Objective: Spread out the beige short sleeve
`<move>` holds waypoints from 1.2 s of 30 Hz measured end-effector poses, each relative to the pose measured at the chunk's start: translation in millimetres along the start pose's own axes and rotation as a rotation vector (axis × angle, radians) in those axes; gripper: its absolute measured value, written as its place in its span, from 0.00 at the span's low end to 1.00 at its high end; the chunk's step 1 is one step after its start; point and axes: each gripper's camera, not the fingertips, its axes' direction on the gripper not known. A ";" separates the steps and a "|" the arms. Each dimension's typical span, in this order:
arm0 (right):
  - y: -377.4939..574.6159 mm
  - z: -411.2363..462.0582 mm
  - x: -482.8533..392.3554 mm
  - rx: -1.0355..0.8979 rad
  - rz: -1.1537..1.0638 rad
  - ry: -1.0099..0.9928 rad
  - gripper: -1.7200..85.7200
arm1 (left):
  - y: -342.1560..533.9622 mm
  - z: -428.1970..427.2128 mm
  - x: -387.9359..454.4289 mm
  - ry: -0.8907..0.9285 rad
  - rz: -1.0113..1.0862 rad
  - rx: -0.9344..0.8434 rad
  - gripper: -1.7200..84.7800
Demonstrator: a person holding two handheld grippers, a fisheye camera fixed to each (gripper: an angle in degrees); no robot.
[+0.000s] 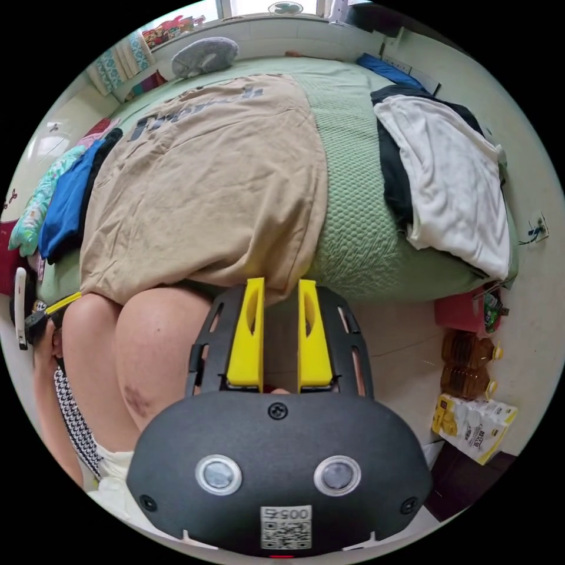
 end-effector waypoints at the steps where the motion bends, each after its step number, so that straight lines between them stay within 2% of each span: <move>1: 3.2 0.8 -0.2 0.013 -0.003 0.001 0.08 | 4.2 1.2 -1.4 0.000 -0.004 0.007 0.11; 4: 9.2 1.6 0.7 0.004 -0.001 -0.015 0.02 | 14.7 3.8 -6.3 0.010 -0.002 0.027 0.10; 10: 20.7 -42.6 13.2 0.038 -0.025 -0.073 0.00 | 25.6 -5.6 -21.3 0.084 0.031 -0.020 0.04; 13: 26.9 -95.1 28.1 0.114 -0.054 -0.138 0.00 | 34.4 -39.9 -35.2 0.173 0.065 0.034 0.03; 15: 31.0 -128.3 35.5 0.158 -0.115 -0.163 0.00 | 41.7 -69.4 -41.2 0.167 0.106 0.080 0.03; 20: 48.1 -190.3 46.7 0.136 -0.259 -0.084 0.00 | 69.6 -135.5 -57.0 0.207 0.222 0.084 0.03; 24: 66.0 -189.8 61.2 0.086 -0.243 -0.033 0.00 | 94.1 -138.1 -69.0 0.252 0.227 0.034 0.03; 28: 82.8 -132.9 84.6 -0.058 -0.149 -0.054 0.00 | 121.0 -83.7 -71.7 0.297 0.206 -0.076 0.03; 31: 99.4 -96.9 89.0 -0.129 -0.115 0.058 0.00 | 139.6 -46.5 -75.9 0.330 0.143 -0.163 0.02; 34: 110.3 -97.5 85.8 -0.100 -0.104 0.139 0.01 | 156.7 -55.4 -78.8 0.330 0.087 -0.080 0.02; 36: 109.5 -110.2 76.9 -0.033 -0.110 0.119 0.01 | 160.7 -73.0 -70.8 0.290 0.084 -0.001 0.01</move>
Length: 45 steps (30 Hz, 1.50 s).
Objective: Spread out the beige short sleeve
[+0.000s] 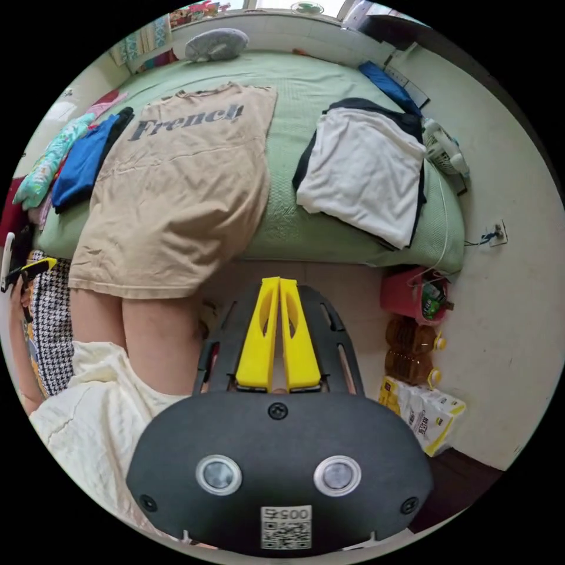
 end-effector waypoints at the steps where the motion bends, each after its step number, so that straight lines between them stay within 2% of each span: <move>1: -3.4 -10.4 -9.8 0.061 -0.009 -0.032 0.01 | -0.5 -8.3 14.4 -0.025 0.025 0.054 0.01; 5: -23.7 -17.3 -69.2 0.256 -0.012 -0.139 0.01 | -12.6 7.9 73.7 -0.050 0.112 0.122 0.01; 9: -45.4 21.3 -123.4 0.234 0.014 -0.254 0.01 | -18.7 48.8 109.4 -0.105 0.076 0.161 0.01; 12: -51.4 54.6 -152.2 0.192 0.059 -0.226 0.01 | -15.8 74.6 123.3 -0.123 0.014 0.174 0.01; 14: -45.5 74.4 -163.0 0.198 0.085 -0.208 0.01 | -6.4 81.3 131.1 -0.158 -0.001 0.248 0.01; 16: -38.1 77.7 -168.4 0.241 0.081 -0.174 0.01 | -0.4 83.1 137.1 -0.172 0.004 0.263 0.01; 29: -34.8 104.3 -191.6 0.211 0.023 -0.055 0.01 | 22.3 94.8 182.0 -0.270 0.038 0.243 0.01; 45: -29.9 129.1 -195.5 0.207 0.017 -0.080 0.01 | 35.4 102.2 212.6 -0.259 0.054 0.224 0.02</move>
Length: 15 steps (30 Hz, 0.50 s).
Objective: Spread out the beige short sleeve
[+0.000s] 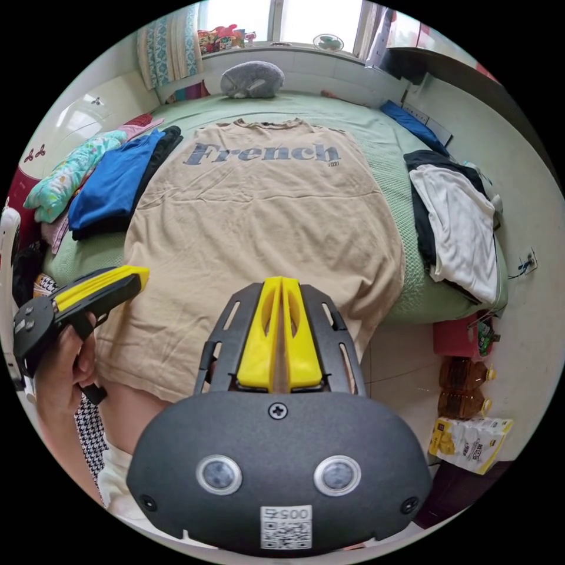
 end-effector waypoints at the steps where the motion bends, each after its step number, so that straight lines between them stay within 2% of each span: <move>1: 0.9 1.6 -0.1 0.001 0.001 0.000 0.01 | 0.3 -0.1 2.4 0.001 0.001 -0.001 0.02; 15: 8.3 18.0 -5.9 0.009 -0.006 0.006 0.01 | 6.7 -3.5 29.0 -0.033 0.002 0.010 0.01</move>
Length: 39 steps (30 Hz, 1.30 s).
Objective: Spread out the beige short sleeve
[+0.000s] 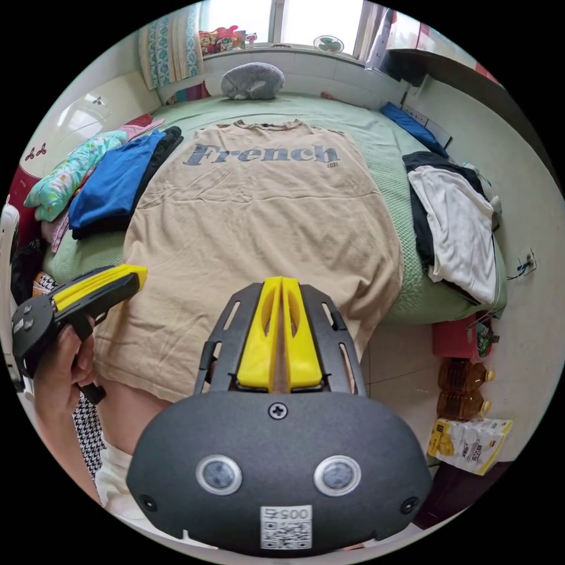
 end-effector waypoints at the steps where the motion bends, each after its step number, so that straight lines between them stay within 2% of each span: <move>1: 0.7 1.2 -0.7 0.001 -0.001 0.001 0.01 | 0.1 0.0 1.5 0.001 0.000 0.000 0.01; 39: 13.8 29.1 -17.8 0.017 -0.006 0.009 0.01 | 0.2 0.9 31.4 -0.024 0.015 0.020 0.02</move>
